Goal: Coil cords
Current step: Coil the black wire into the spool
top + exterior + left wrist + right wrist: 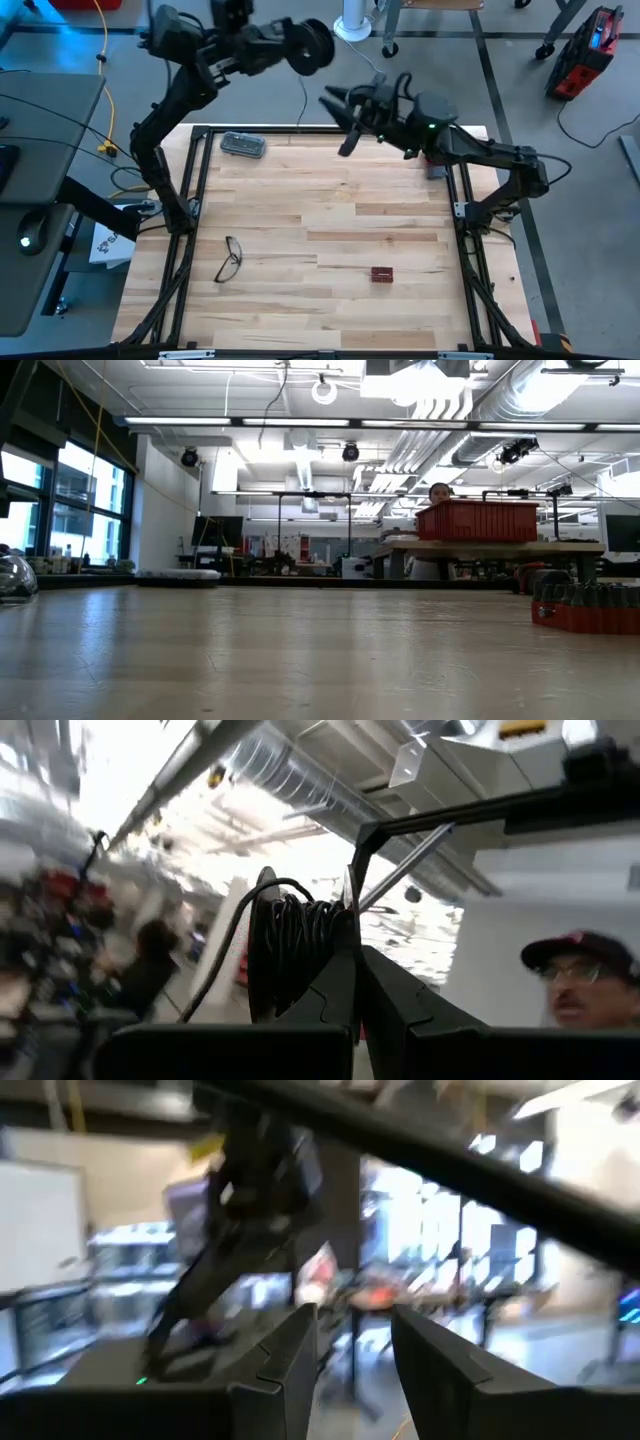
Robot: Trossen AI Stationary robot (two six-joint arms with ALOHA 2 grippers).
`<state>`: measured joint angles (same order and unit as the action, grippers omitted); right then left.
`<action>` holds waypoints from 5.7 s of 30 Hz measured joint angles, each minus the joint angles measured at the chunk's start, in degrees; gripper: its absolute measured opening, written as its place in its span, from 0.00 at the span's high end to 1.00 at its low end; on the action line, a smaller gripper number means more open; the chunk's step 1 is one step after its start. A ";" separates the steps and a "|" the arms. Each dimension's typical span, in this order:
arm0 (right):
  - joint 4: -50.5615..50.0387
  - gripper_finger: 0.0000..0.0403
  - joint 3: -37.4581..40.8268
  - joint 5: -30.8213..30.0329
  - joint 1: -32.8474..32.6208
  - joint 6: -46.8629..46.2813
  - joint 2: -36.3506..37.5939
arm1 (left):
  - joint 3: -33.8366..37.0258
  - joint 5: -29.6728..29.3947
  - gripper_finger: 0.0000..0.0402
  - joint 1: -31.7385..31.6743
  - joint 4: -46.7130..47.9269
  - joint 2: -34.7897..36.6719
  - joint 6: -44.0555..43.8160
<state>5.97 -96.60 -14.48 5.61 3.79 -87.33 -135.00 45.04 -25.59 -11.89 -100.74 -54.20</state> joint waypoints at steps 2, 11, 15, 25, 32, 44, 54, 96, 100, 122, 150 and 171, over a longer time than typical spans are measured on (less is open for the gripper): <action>3.26 0.70 -0.02 -3.06 0.11 2.88 0.22 | 0.00 0.06 1.00 -0.45 0.86 1.00 3.47; 4.63 0.70 -0.09 -16.01 2.77 10.34 1.51 | 0.00 -2.39 1.00 -2.68 13.85 3.24 20.27; 3.22 0.70 -0.09 -17.86 4.66 11.42 1.51 | 0.00 -3.36 1.00 -4.15 16.43 3.35 21.99; -3.34 0.70 -0.07 -1.77 4.87 -0.98 1.15 | 0.00 -4.35 1.00 -5.63 16.41 3.31 21.42; -2.36 0.70 -0.07 3.75 4.81 3.40 1.59 | 0.00 -2.41 1.00 -6.89 18.55 3.31 23.71; -3.54 0.70 -0.07 7.44 0.29 14.70 7.39 | 0.02 0.27 1.00 -11.36 26.18 3.91 25.20; 7.74 0.70 -0.17 8.27 10.71 16.26 8.41 | 0.02 1.44 1.00 -7.08 31.95 4.49 19.59; -0.79 0.70 -0.11 12.57 5.19 8.89 4.00 | 0.00 7.62 1.00 -15.72 34.82 5.34 30.73; -1.31 0.70 -0.07 13.17 4.19 11.86 5.39 | 0.00 7.99 1.00 -16.39 34.78 5.38 29.44; -4.37 0.70 -11.38 3.34 9.33 19.78 12.18 | -0.15 5.92 1.00 -27.05 38.87 11.90 31.36; -5.56 0.70 -11.16 13.48 5.99 10.16 0.14 | 0.09 -13.93 1.00 -3.83 47.83 9.57 41.78; -14.27 0.70 -10.99 17.80 5.65 3.96 -4.70 | 0.00 -14.41 1.00 -1.28 23.67 7.68 31.52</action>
<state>-8.30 -107.59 3.32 11.26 7.75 -92.03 -135.00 30.62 -26.87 11.79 -93.05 -22.68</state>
